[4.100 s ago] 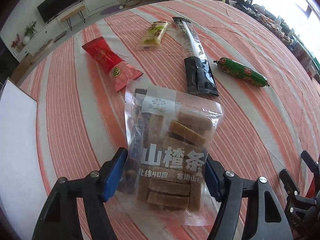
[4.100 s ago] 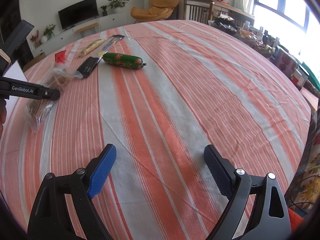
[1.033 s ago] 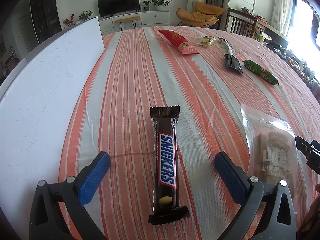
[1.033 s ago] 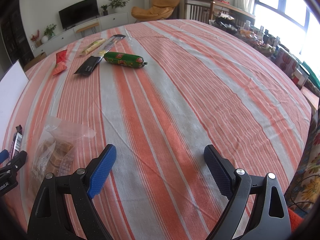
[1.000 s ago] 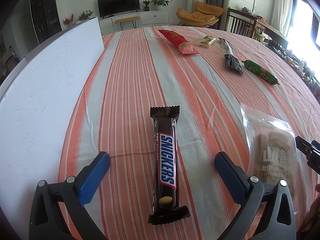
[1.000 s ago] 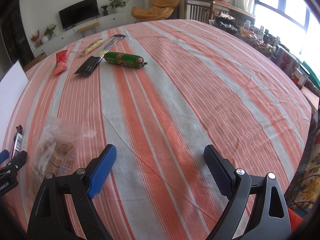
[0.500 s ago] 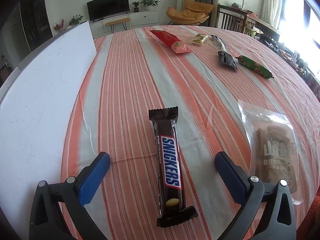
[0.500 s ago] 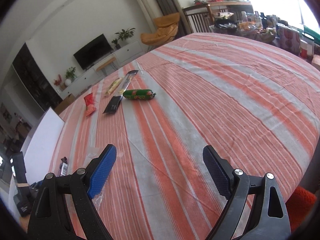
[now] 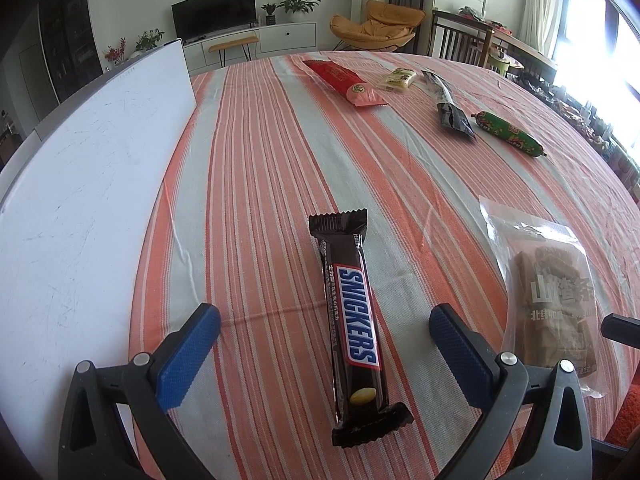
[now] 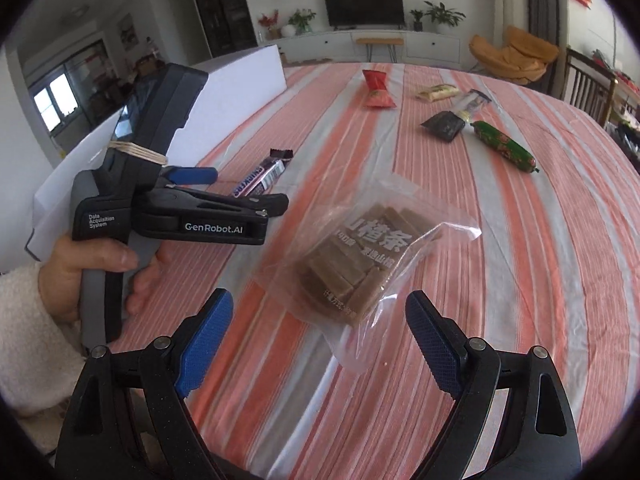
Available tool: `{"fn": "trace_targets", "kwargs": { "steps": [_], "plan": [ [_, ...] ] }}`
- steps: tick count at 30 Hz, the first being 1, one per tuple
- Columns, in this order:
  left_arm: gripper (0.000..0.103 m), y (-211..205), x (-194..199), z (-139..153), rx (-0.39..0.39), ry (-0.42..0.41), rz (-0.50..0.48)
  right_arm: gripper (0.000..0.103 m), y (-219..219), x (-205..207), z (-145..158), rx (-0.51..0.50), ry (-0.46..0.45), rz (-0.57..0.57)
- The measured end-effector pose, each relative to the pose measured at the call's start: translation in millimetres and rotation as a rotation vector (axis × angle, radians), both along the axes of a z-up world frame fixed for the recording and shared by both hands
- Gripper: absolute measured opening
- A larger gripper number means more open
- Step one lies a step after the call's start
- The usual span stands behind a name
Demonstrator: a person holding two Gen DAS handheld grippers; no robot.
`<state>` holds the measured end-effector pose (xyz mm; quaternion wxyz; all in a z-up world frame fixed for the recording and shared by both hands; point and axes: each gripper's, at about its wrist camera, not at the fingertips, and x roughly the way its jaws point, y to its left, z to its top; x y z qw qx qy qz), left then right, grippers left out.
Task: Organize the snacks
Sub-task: 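Hold the left tool over the Snickers bar while the right tool approaches the hawthorn bag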
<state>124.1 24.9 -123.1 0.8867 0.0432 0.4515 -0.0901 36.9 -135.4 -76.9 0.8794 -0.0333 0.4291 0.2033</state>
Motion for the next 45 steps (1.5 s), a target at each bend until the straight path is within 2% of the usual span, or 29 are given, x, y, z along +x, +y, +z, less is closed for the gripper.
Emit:
{"fn": "trace_targets", "kwargs": {
  "steps": [2, 3, 4, 6, 8, 11, 15, 19, 27, 45],
  "plan": [
    [0.103, 0, 0, 0, 0.000, 0.000, 0.000, 0.088, -10, 12, -10, -0.068, 0.037, -0.109],
    [0.103, 0, 0, 0, 0.000, 0.000, 0.000, 0.089, -21, 20, -16, -0.068, 0.068, -0.178],
    [0.103, 0, 0, 0, 0.000, 0.000, 0.000, 0.088, -39, 25, -18, 0.003, 0.088, -0.245],
    [0.103, 0, 0, 0, 0.000, 0.000, 0.000, 0.089, -65, 27, -15, 0.013, 0.077, -0.388],
    [0.103, 0, 0, 0, 0.000, 0.000, 0.000, 0.089, -79, 25, -16, 0.063, 0.083, -0.426],
    [0.103, 0, 0, 0, 0.000, 0.000, 0.000, 0.090, -78, 13, -7, 0.094, 0.028, -0.421],
    [0.103, 0, 0, 0, 0.001, 0.000, 0.000, 0.090, -67, 2, 3, 0.065, -0.054, -0.392],
    [0.103, 0, 0, 0, 0.001, 0.000, -0.001, 0.090, -69, 10, -2, 0.056, -0.032, -0.404],
    [0.103, 0, 0, 0, 0.001, 0.000, -0.001, 0.090, -87, 9, -6, 0.136, 0.000, -0.461],
    [0.103, 0, 0, 0, 0.001, 0.000, -0.001, 0.090, -89, 10, -7, 0.145, 0.007, -0.467]
  ]
}}
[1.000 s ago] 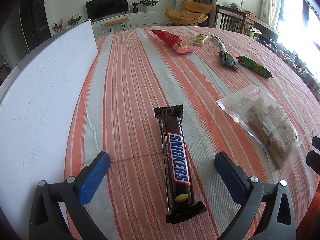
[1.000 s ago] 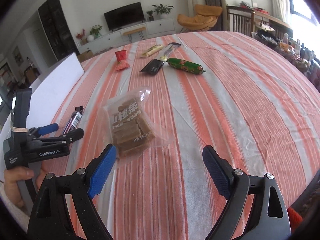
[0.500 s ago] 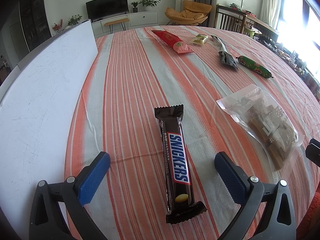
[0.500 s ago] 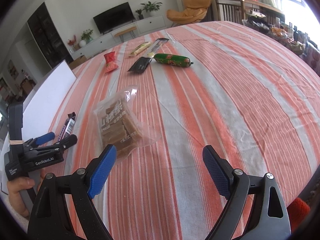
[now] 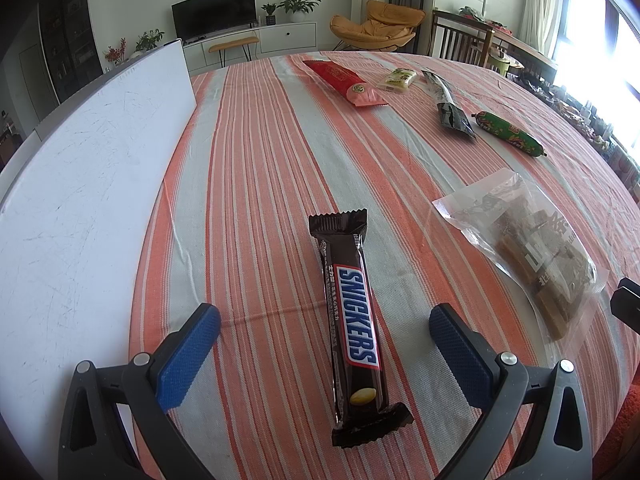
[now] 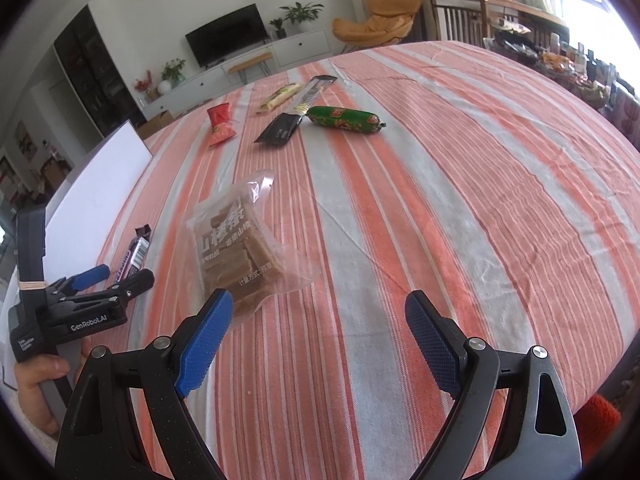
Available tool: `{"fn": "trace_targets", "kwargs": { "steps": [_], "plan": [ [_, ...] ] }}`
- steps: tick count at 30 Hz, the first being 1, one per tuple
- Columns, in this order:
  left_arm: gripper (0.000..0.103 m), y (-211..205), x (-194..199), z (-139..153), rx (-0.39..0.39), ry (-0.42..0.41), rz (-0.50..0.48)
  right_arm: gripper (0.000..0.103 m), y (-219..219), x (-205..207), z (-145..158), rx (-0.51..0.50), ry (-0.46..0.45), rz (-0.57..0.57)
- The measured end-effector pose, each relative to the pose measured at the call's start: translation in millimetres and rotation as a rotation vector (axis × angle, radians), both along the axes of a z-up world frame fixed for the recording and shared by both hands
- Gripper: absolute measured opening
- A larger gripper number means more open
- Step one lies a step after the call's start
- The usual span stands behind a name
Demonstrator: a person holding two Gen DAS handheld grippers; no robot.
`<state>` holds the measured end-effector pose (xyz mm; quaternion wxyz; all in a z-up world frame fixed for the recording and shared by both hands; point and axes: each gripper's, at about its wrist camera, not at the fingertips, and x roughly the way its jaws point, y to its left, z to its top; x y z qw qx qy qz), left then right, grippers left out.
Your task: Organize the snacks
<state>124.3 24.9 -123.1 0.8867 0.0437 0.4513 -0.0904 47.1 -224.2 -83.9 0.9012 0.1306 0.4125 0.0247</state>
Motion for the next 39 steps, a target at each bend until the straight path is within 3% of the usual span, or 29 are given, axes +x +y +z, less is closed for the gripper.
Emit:
{"fn": "trace_targets", "kwargs": {
  "steps": [5, 11, 13, 15, 17, 21, 25, 29, 31, 34, 39],
  "plan": [
    [0.103, 0, 0, 0, 0.000, 0.002, 0.000, 0.090, -4, 1, -2, 0.022, 0.010, -0.004],
    [0.102, -2, 13, 4, 0.011, 0.142, -0.017, 0.090, -14, 0, -5, 0.074, 0.017, -0.030],
    [0.092, -1, 12, 7, 0.011, 0.134, -0.013, 0.090, -18, 0, -6, 0.096, 0.017, -0.039],
    [0.068, -2, 8, 11, 0.029, 0.099, -0.036, 0.090, -21, -1, -6, 0.117, 0.016, -0.048],
    [0.019, -2, 3, 15, 0.026, 0.079, -0.063, 0.090, -25, -3, -5, 0.143, -0.002, -0.052],
    [0.017, 15, -10, 16, -0.078, 0.091, -0.034, 0.090, -40, -7, -1, 0.245, -0.027, -0.071],
    [0.017, 27, -28, 15, -0.128, 0.071, 0.000, 0.091, -29, 15, 4, 0.302, 0.112, -0.076],
    [0.017, 29, -39, 14, -0.143, 0.060, 0.019, 0.092, 28, 52, 10, 0.204, 0.234, -0.014],
    [0.017, 29, -42, 14, -0.146, 0.061, 0.017, 0.092, 62, 74, 4, 0.012, 0.276, 0.011],
    [0.017, 32, -48, 15, -0.166, 0.077, 0.012, 0.092, 105, 89, -9, -0.253, 0.298, 0.168],
    [0.017, 40, -57, 17, -0.213, 0.090, 0.014, 0.092, 85, 93, 15, -0.169, 0.291, 0.258]
  ]
}}
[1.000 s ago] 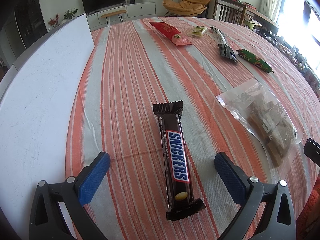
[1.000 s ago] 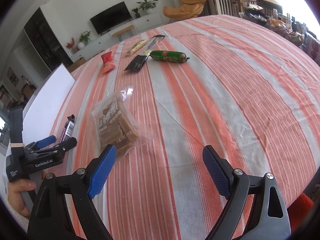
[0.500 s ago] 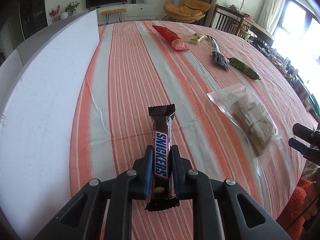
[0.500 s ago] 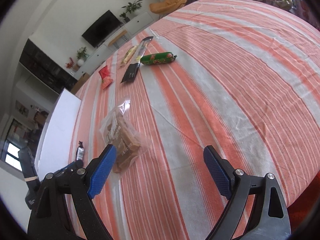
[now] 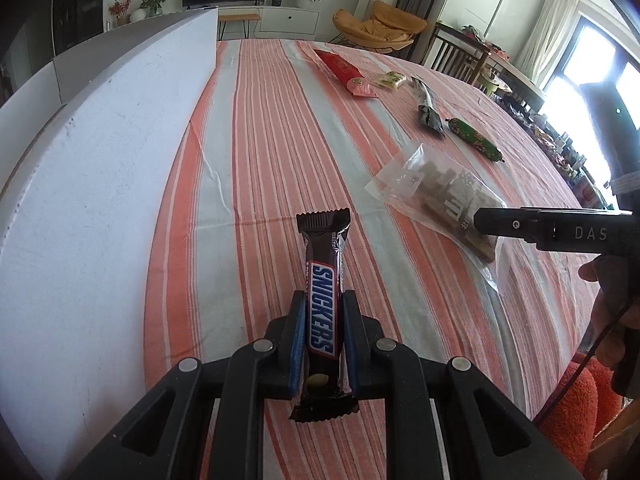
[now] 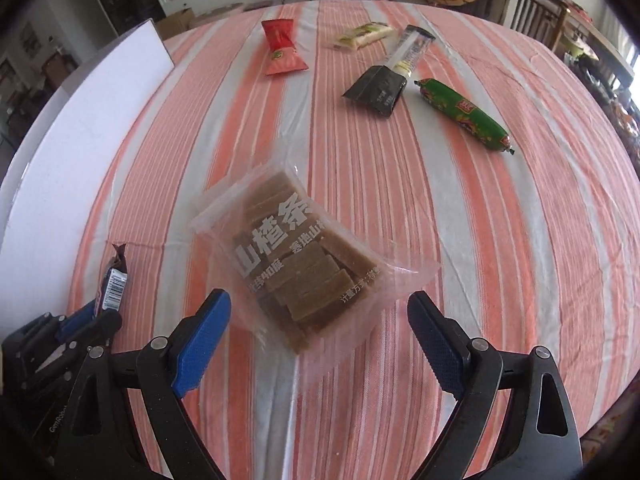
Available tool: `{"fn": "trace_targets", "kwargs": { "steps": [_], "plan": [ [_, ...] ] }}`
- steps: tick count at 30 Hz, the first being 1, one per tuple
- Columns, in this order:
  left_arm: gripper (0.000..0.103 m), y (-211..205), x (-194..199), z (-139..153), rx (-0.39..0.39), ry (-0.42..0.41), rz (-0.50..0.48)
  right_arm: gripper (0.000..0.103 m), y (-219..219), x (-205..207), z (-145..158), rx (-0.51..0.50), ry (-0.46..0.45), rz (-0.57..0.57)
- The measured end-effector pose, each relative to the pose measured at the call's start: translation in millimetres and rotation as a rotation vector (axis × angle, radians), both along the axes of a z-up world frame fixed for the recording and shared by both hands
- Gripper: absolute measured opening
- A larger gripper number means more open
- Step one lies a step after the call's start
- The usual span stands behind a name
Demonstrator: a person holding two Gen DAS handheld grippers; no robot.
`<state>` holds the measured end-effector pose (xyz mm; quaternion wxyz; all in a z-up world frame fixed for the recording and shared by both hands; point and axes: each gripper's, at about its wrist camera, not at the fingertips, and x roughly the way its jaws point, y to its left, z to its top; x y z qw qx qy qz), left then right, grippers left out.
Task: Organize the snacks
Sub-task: 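Carry the Snickers bar and hawthorn bag into the white box and open both tools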
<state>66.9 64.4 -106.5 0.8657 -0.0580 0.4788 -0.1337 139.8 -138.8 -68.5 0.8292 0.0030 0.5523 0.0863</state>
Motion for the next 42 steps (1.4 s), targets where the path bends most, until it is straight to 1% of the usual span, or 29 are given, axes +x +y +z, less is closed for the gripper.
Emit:
{"fn": "trace_targets", "kwargs": {
  "steps": [2, 4, 5, 7, 9, 10, 11, 13, 14, 15, 16, 17, 18, 21, 23, 25, 28, 30, 31, 32, 33, 34, 36, 37, 38, 39, 40, 41, 42],
  "plan": [
    [0.017, -1, -1, 0, -0.024, 0.006, -0.002, 0.092, 2, 6, 12, -0.042, -0.011, 0.084],
    [0.017, -3, -2, 2, -0.030, 0.008, -0.007, 0.092, 16, 9, 18, -0.117, -0.035, 0.208],
    [0.017, -3, -2, 3, -0.032, 0.009, -0.007, 0.092, 26, 11, 16, -0.164, -0.037, 0.277],
    [0.017, -1, -4, 6, -0.045, 0.012, -0.004, 0.092, 43, 16, 4, -0.235, -0.004, 0.393],
    [0.017, 2, -7, 11, -0.054, 0.010, -0.002, 0.093, 55, 22, -16, -0.254, 0.074, 0.471],
    [0.017, 3, -8, 14, -0.056, 0.008, -0.003, 0.096, 56, 24, -22, -0.247, 0.076, 0.482],
    [0.017, 3, -10, 17, -0.059, 0.005, -0.007, 0.095, 53, 29, -22, -0.215, 0.064, 0.465],
    [0.017, 2, -16, 22, -0.064, -0.003, -0.019, 0.088, 39, 40, -26, -0.122, 0.109, 0.361],
    [0.017, 1, -18, 25, -0.065, -0.008, -0.025, 0.078, 33, 39, -23, -0.107, 0.083, 0.323],
    [0.017, 0, -21, 27, -0.068, -0.011, -0.033, 0.055, 26, 38, -19, -0.113, 0.062, 0.276],
    [0.017, -2, -23, 29, -0.074, -0.013, -0.040, 0.051, 16, 37, -16, -0.064, 0.077, 0.224],
    [0.017, -4, -24, 32, -0.084, -0.014, -0.048, 0.051, 3, 35, -12, 0.005, 0.097, 0.169],
    [0.017, -6, -26, 35, -0.094, -0.017, -0.057, 0.051, -8, 30, -8, 0.059, 0.096, 0.129],
    [0.017, -9, -32, 50, -0.143, -0.028, -0.077, 0.051, -34, 11, 5, 0.173, 0.073, 0.065],
    [0.017, -7, -37, 65, -0.202, -0.033, -0.085, 0.051, -48, -3, 17, 0.244, 0.056, 0.023],
    [0.017, 3, -42, 86, -0.268, -0.050, -0.084, 0.051, -52, -11, 36, 0.295, 0.024, 0.016],
    [0.017, 36, -49, 120, -0.323, -0.107, -0.039, 0.051, -22, -18, 82, 0.404, -0.027, 0.071],
    [0.017, 68, -53, 141, -0.328, -0.150, 0.021, 0.051, 10, -20, 112, 0.468, -0.057, 0.142],
    [0.017, 86, -55, 150, -0.317, -0.171, 0.059, 0.051, 32, -20, 127, 0.501, -0.072, 0.187],
    [0.017, 105, -55, 159, -0.294, -0.192, 0.103, 0.051, 50, -21, 139, 0.528, -0.082, 0.224],
    [0.017, 125, -56, 166, -0.264, -0.213, 0.151, 0.051, 81, -20, 148, 0.558, -0.089, 0.267],
    [0.017, 145, -57, 170, -0.230, -0.231, 0.203, 0.051, 102, -19, 158, 0.583, -0.091, 0.303],
    [0.017, 183, -57, 172, -0.154, -0.238, 0.302, 0.051, 145, -17, 170, 0.602, -0.104, 0.358],
    [0.017, 198, -56, 170, -0.103, -0.236, 0.349, 0.053, 166, -14, 173, 0.598, -0.117, 0.375],
    [0.026, 213, -54, 164, -0.029, -0.238, 0.405, 0.058, 187, -10, 175, 0.596, -0.139, 0.388],
    [0.055, 225, -49, 153, 0.047, -0.233, 0.459, 0.074, 205, -6, 175, 0.585, -0.162, 0.390],
    [0.073, 237, -47, 143, 0.111, -0.223, 0.515, 0.088, 221, -2, 174, 0.554, -0.183, 0.387],
    [0.091, 247, -45, 133, 0.142, -0.222, 0.557, 0.088, 232, 1, 173, 0.514, -0.202, 0.381],
    [0.092, 257, -46, 125, 0.157, -0.223, 0.572, 0.087, 238, 4, 172, 0.492, -0.220, 0.374]
  ]
}}
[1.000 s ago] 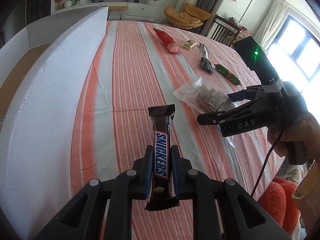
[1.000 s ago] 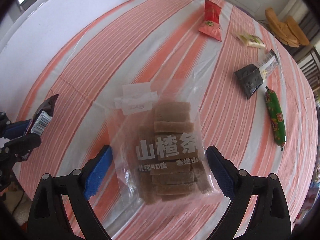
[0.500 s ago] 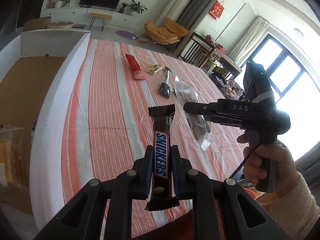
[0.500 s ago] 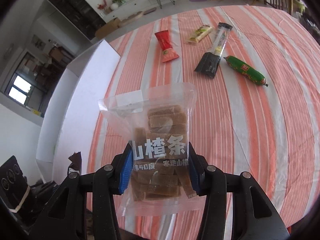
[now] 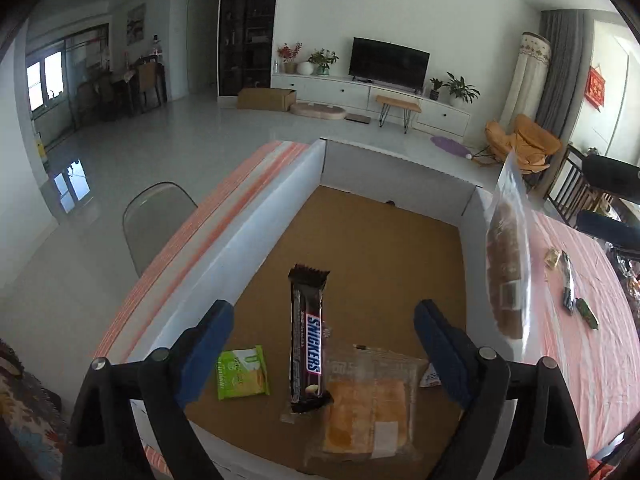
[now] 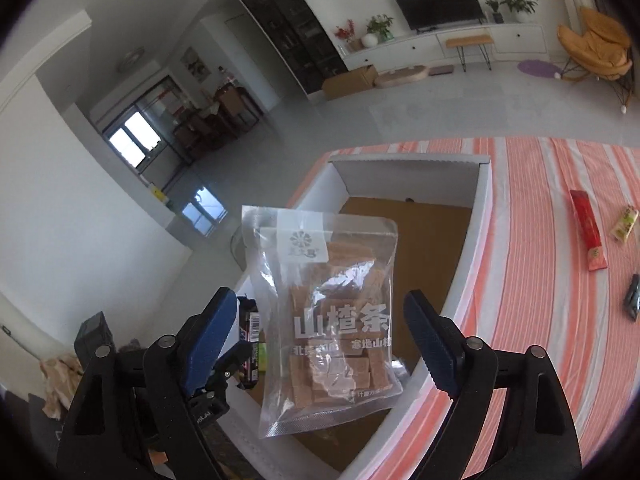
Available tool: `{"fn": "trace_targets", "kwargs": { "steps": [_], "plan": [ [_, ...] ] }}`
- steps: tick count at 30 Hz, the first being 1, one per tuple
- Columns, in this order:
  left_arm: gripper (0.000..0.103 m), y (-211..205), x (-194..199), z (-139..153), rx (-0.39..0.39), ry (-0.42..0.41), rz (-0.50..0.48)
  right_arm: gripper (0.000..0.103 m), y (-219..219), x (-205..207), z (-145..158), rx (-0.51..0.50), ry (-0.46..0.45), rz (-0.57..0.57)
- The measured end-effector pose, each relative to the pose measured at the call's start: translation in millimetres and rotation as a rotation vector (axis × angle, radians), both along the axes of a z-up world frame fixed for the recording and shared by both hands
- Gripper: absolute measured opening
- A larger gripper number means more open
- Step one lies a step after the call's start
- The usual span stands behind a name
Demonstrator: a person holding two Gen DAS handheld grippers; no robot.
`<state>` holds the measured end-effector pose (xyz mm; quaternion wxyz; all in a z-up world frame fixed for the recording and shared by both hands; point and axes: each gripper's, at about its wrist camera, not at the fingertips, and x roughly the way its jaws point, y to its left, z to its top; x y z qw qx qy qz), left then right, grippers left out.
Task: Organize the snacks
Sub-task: 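Carry the Snickers bar and hawthorn bag into the white box and open both tools, then bring both tools back over the table toward the green sausage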
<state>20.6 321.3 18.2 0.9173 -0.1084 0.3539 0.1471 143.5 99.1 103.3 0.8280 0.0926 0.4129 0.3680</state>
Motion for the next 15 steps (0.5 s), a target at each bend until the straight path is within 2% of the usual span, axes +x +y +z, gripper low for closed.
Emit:
{"fn": "trace_targets", "kwargs": {
  "steps": [2, 4, 7, 8, 10, 11, 13, 15],
  "plan": [
    [0.092, 8, 4, -13, 0.050, 0.030, -0.013, 0.087, -8, -3, -4, 0.018, -0.022, -0.020],
    [0.092, 10, 6, -21, 0.119, 0.006, -0.038, 0.087, -29, -9, -18, -0.004, -0.054, -0.036],
    [0.093, 7, 13, -35, 0.210, -0.031, -0.113, 0.087, -66, -18, -62, -0.154, -0.068, -0.091],
    [0.093, 0, 21, -44, 0.235, -0.004, -0.129, 0.087, -83, -20, -82, -0.214, -0.058, -0.126],
    [0.086, -5, 31, -58, 0.274, 0.072, -0.150, 0.087, -120, -20, -123, -0.315, -0.024, -0.206],
    [0.084, -11, 30, -56, 0.295, 0.074, -0.147, 0.087, -143, -25, -140, -0.368, -0.009, -0.263],
    [0.084, -13, 26, -53, 0.289, 0.048, -0.124, 0.087, -186, -29, -168, -0.435, 0.003, -0.366],
    [0.084, -9, 20, -55, 0.233, 0.053, -0.090, 0.087, -227, -37, -181, -0.488, -0.001, -0.465]
  ]
}}
